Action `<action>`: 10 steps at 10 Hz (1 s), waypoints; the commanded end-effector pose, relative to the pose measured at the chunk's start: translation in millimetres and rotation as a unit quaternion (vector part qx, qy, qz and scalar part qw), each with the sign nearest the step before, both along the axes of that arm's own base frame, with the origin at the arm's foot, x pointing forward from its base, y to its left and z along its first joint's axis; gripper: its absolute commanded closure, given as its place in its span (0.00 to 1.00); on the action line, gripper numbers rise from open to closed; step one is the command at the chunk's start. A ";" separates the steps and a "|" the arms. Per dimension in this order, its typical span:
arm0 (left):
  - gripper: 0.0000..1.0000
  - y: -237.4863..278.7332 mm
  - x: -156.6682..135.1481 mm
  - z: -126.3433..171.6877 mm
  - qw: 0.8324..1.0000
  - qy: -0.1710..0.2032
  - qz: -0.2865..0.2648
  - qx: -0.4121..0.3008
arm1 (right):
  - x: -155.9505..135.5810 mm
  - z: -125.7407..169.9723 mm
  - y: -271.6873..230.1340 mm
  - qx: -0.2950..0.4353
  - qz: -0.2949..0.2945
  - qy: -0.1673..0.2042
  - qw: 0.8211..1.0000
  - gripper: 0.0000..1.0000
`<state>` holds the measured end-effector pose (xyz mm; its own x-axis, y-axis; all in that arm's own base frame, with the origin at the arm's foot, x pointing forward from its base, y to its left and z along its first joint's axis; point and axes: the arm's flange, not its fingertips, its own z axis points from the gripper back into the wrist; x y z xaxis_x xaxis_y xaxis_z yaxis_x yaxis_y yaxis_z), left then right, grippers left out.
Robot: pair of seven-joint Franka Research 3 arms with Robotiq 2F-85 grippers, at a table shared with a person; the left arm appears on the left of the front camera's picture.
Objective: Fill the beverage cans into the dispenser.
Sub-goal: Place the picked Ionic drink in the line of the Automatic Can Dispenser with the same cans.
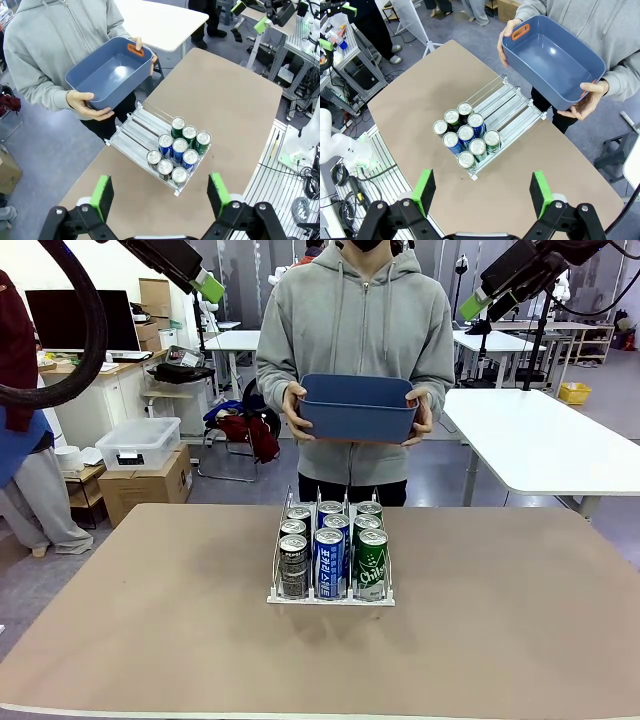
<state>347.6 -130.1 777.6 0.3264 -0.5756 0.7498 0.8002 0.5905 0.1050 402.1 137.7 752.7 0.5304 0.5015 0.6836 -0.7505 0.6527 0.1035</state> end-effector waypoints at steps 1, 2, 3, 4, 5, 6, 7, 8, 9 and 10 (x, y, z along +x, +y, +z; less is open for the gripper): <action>0.00 1.0 -1.0 0.4 1.000 -0.001 0.000 -0.001 | -0.9 -1.8 0.6 0.001 0.002 0.001 1.000 0.00; 0.00 1.0 -1.0 0.4 1.000 -0.001 0.000 -0.001 | -0.9 -1.8 0.6 0.001 0.002 0.001 1.000 0.00; 0.00 1.0 -1.0 0.4 1.000 -0.001 0.000 -0.001 | -0.9 -1.8 0.6 0.001 0.002 0.001 1.000 0.00; 0.00 1.0 -1.0 0.4 1.000 -0.001 0.000 -0.001 | -0.9 -1.8 0.6 0.001 0.002 0.001 1.000 0.00; 0.00 1.0 -1.0 0.4 1.000 -0.001 0.000 -0.001 | -0.9 -1.8 0.6 0.001 0.002 0.001 1.000 0.00; 0.00 1.0 -1.0 0.4 1.000 -0.001 0.000 -0.001 | -0.9 -1.8 0.6 0.001 0.002 0.001 1.000 0.00; 0.00 1.0 -1.0 0.4 1.000 -0.001 0.000 -0.001 | -0.9 -1.8 0.6 0.001 0.002 0.001 1.000 0.00; 0.00 1.0 -1.0 0.4 1.000 -0.001 0.000 -0.001 | -0.9 -1.8 0.6 0.001 0.002 0.001 1.000 0.00; 0.00 1.0 -1.0 0.4 1.000 -0.001 0.000 -0.001 | -0.9 -1.8 0.6 0.001 0.002 0.001 1.000 0.00; 0.00 1.0 -1.0 0.4 1.000 -0.001 0.000 -0.001 | -0.9 -1.8 0.6 0.001 0.002 0.001 1.000 0.00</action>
